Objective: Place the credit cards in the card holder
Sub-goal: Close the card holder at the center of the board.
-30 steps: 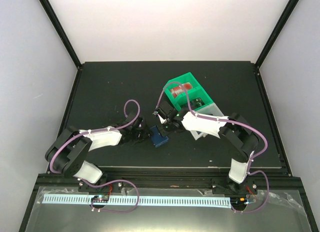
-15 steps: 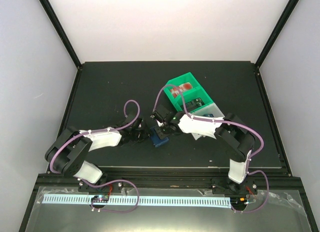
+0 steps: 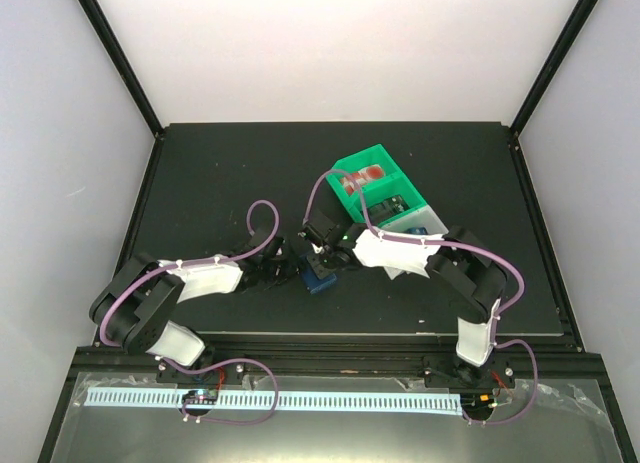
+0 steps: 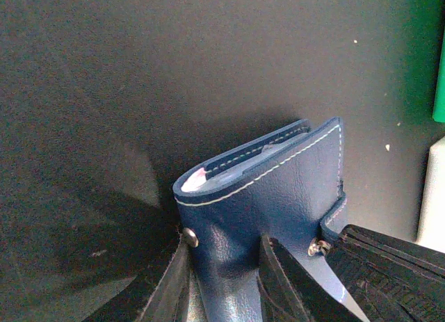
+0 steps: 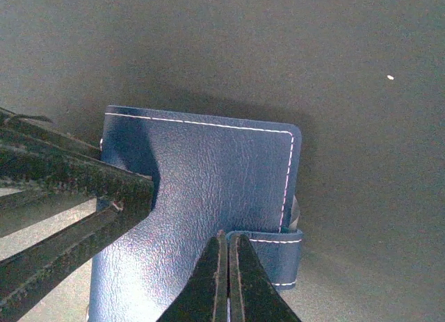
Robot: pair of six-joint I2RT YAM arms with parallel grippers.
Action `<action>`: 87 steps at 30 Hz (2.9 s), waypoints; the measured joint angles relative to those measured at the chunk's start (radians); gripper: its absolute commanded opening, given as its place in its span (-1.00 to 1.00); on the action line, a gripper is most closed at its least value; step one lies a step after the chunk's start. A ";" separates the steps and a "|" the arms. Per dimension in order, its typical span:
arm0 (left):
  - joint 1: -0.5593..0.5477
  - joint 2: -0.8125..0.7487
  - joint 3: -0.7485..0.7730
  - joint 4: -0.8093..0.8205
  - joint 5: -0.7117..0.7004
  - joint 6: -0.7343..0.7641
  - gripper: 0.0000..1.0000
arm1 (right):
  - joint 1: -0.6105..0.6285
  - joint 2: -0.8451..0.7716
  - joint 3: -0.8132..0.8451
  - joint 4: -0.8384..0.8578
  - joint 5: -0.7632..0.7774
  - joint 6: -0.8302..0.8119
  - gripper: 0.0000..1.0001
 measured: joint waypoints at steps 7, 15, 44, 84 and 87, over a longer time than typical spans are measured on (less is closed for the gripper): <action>0.000 0.000 -0.003 0.005 0.000 -0.002 -0.51 | 0.015 0.022 0.031 -0.022 0.034 0.010 -0.98; 0.003 -0.004 -0.021 0.029 0.004 -0.044 -0.60 | 0.041 0.030 0.039 -0.027 0.083 0.010 -0.98; 0.101 0.016 -0.087 0.161 0.200 -0.176 -0.67 | 0.119 0.037 0.010 0.018 0.233 -0.005 -0.98; 0.176 0.113 -0.064 0.258 0.410 -0.087 -0.24 | 0.142 0.011 -0.062 0.115 0.213 0.148 -0.23; 0.165 0.077 -0.039 0.167 0.378 -0.038 -0.07 | 0.121 -0.029 -0.064 0.046 0.164 0.177 -0.13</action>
